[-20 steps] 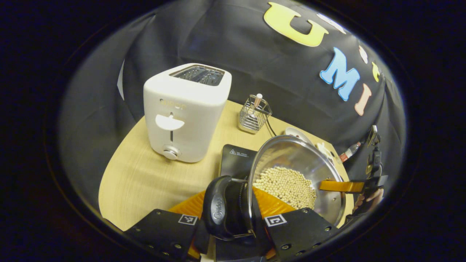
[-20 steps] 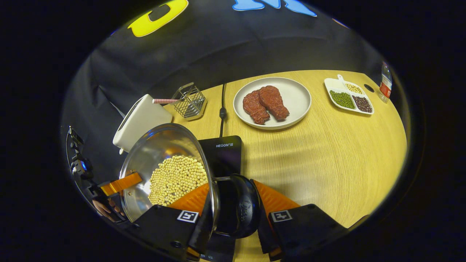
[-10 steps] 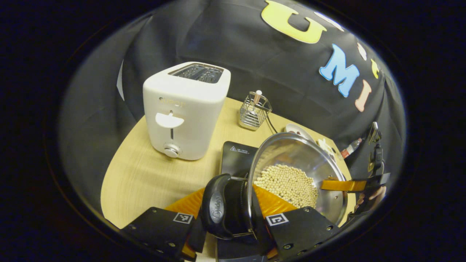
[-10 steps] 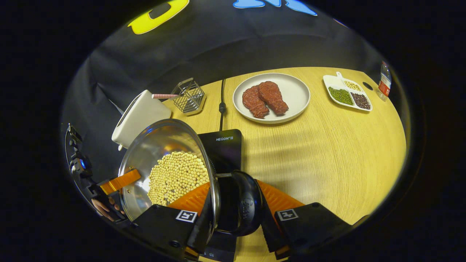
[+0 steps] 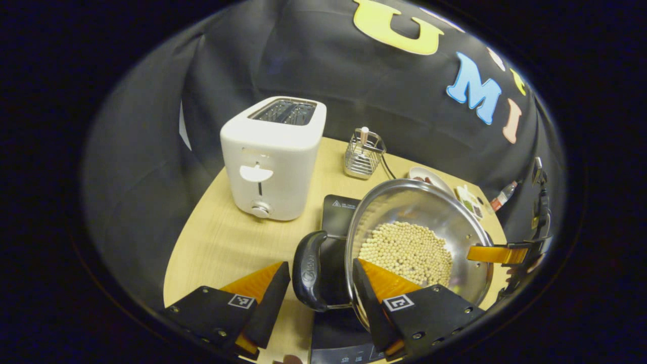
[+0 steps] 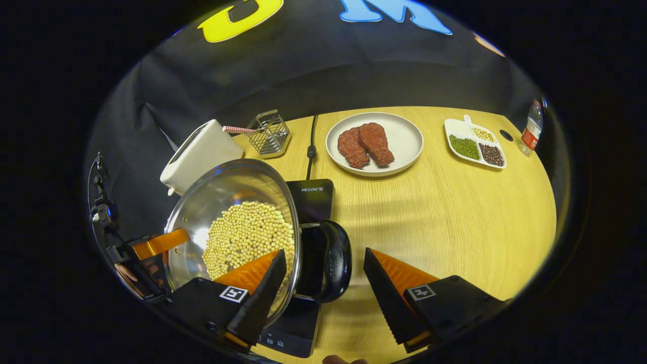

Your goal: First push the handle of the pot to place it horizontally, then grasp the pot with both hands and set it on the induction cooktop.

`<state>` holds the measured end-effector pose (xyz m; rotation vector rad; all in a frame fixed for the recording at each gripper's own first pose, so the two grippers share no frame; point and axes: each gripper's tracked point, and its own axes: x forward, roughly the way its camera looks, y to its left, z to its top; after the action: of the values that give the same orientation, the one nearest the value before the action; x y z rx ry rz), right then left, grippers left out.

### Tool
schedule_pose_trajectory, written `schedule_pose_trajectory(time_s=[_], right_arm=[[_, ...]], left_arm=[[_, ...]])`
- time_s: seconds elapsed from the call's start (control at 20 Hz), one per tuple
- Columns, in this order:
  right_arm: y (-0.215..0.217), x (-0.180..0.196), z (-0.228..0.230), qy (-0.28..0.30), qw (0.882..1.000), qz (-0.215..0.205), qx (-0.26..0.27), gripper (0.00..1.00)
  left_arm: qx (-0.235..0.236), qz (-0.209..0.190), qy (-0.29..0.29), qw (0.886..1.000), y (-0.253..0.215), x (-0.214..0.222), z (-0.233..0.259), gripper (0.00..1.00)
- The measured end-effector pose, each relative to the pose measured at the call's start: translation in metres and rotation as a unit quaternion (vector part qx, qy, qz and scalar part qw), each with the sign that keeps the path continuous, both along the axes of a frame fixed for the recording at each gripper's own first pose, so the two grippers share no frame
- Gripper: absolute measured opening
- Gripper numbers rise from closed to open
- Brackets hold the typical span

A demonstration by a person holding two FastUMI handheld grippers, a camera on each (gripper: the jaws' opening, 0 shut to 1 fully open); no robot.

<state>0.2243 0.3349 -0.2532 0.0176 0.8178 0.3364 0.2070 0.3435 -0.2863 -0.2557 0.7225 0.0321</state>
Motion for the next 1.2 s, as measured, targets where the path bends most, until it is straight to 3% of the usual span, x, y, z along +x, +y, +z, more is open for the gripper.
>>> schedule_pose_trajectory(time_s=[0.25,0.35,0.65,0.9,1.1,1.15,1.2], right_arm=[[-0.022,-0.014,0.032,-0.032,0.999,0.003,0.005,1.0],[-0.035,-0.016,0.05,-0.055,0.998,-0.006,0.008,1.0],[-0.088,-0.027,0.108,-0.133,0.991,-0.023,0.003,0.98],[-0.142,-0.037,0.166,-0.224,0.974,-0.029,-0.008,0.98],[-0.193,-0.043,0.201,-0.287,0.956,-0.048,-0.023,0.98],[-0.202,-0.045,0.21,-0.299,0.953,-0.054,-0.015,0.98],[-0.212,-0.046,0.219,-0.312,0.948,-0.06,-0.008,0.98]], left_arm=[[0.019,0.023,-0.033,0.999,0.001,-0.013,0.031,0.76],[0.048,0.03,-0.054,0.997,0.0,-0.017,0.05,0.76],[0.115,0.04,-0.148,0.981,-0.038,-0.023,0.141,0.76],[0.149,0.05,-0.234,0.96,-0.099,-0.034,0.219,0.76],[0.127,0.078,-0.292,0.945,-0.168,-0.052,0.268,0.76],[0.12,0.082,-0.298,0.944,-0.183,-0.057,0.275,0.71],[0.119,0.085,-0.303,0.942,-0.194,-0.058,0.282,0.76]])
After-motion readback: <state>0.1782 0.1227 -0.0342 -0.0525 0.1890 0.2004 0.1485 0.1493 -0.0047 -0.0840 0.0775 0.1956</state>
